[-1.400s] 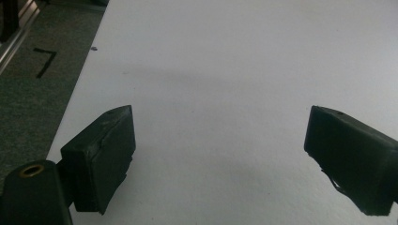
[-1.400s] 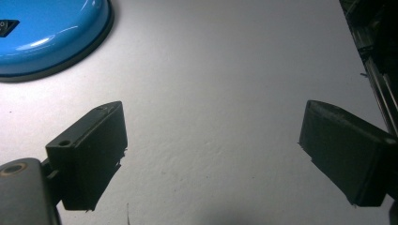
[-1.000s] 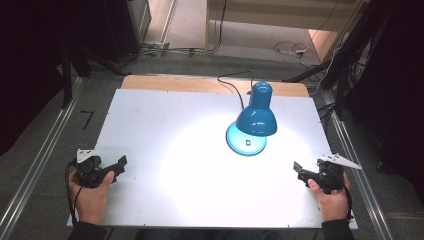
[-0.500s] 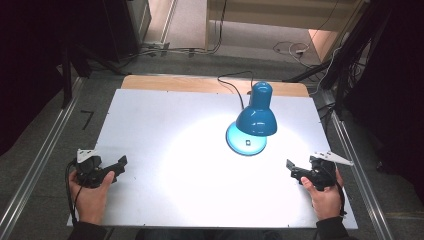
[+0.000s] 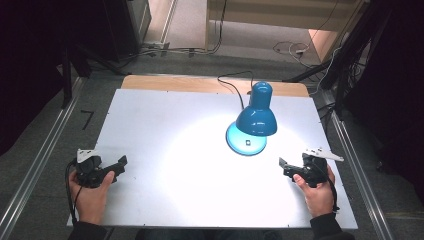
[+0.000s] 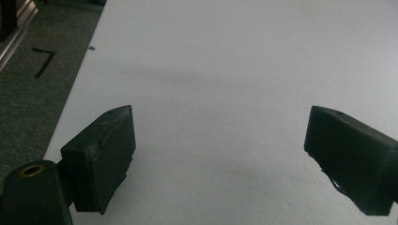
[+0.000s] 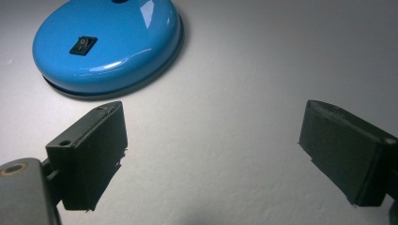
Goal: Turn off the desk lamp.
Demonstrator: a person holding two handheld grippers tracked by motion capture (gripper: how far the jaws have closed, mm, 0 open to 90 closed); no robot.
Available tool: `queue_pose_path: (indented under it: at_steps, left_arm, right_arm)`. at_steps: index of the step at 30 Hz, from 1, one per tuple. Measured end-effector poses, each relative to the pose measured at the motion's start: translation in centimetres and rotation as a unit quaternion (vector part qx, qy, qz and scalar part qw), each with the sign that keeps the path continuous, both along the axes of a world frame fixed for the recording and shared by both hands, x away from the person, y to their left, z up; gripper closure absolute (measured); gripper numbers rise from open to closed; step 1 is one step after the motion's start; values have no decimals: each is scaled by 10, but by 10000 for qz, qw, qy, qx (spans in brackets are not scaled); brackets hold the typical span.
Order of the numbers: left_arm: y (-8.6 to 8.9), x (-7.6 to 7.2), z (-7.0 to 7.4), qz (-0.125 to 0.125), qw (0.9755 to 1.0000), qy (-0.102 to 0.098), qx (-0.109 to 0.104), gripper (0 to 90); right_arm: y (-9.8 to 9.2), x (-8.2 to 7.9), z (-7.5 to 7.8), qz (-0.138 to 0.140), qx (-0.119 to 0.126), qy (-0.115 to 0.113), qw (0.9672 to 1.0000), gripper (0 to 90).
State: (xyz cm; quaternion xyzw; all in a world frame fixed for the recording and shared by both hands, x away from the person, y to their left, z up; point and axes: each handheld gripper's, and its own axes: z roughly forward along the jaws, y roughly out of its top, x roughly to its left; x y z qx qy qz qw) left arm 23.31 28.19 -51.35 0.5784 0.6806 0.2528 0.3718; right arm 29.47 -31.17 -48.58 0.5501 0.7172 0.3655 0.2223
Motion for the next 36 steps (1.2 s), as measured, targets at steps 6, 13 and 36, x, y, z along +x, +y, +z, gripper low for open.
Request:
queue_pose_path:
  at_steps: [6, 13, 36]
  left_arm:
    - [0, 0, 0, -2, 10000, 0, -7, 102]
    - [0, 0, 0, -6, 10000, 7, -7, 102]
    - [1, 0, 0, -16, 10000, 6, -14, 102]
  right_arm:
    - [7, 3, 0, 75, 6, -1, 10000, 67]
    - [14, 6, 0, 145, -11, -1, 9999, 67]
    - [34, 14, 1, 303, 13, -16, 9995, 67]
